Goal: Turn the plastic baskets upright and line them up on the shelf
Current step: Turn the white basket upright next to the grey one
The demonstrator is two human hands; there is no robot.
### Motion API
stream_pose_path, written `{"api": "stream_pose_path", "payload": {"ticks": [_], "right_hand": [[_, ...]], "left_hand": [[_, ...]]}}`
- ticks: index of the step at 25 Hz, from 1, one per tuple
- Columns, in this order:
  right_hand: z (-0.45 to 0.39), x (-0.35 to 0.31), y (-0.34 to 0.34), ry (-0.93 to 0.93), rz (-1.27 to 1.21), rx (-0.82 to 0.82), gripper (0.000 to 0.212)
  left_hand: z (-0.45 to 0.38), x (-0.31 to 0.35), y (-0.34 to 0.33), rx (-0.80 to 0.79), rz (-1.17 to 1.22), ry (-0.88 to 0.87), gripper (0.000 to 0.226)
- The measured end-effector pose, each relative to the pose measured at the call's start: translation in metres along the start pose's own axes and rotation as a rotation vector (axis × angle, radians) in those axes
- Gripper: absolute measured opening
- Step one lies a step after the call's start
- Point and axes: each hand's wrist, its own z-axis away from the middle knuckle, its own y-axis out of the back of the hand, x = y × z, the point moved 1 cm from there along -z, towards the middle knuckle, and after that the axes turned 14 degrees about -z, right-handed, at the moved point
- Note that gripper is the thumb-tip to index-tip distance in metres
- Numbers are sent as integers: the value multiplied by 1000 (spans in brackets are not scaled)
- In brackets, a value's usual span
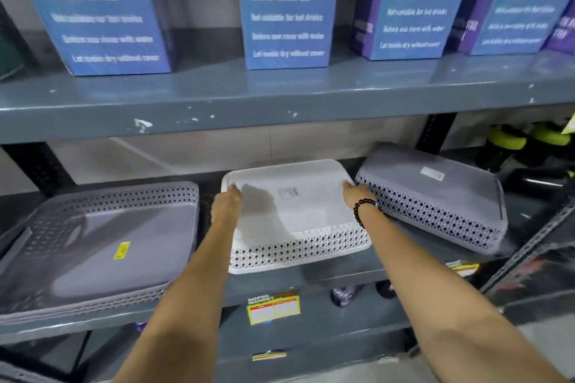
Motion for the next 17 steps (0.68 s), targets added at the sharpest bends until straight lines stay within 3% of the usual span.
{"api": "stream_pose_path", "payload": {"ticks": [4,7,9,10,15,17], "right_hand": [[1,-11,4,-45,-282,-108,63],[3,-14,16,20,-839,10,56],[3,-12,24,3,-1252,-65,56],[2,-7,28,-5,-1345,-115,58],[-8,35,24,-104,-1147,-273,41],[-10,45,21,-162,-1100,-296,36]], "left_hand": [[21,3,9,164,138,-30,65],[32,0,25,267,565,-223,45],[38,-9,37,298,796,-232,31],[41,-15,41,307,850,-193,33],[42,-39,54,220,685,9,47],[37,-47,58,139,491,72,49]]}}
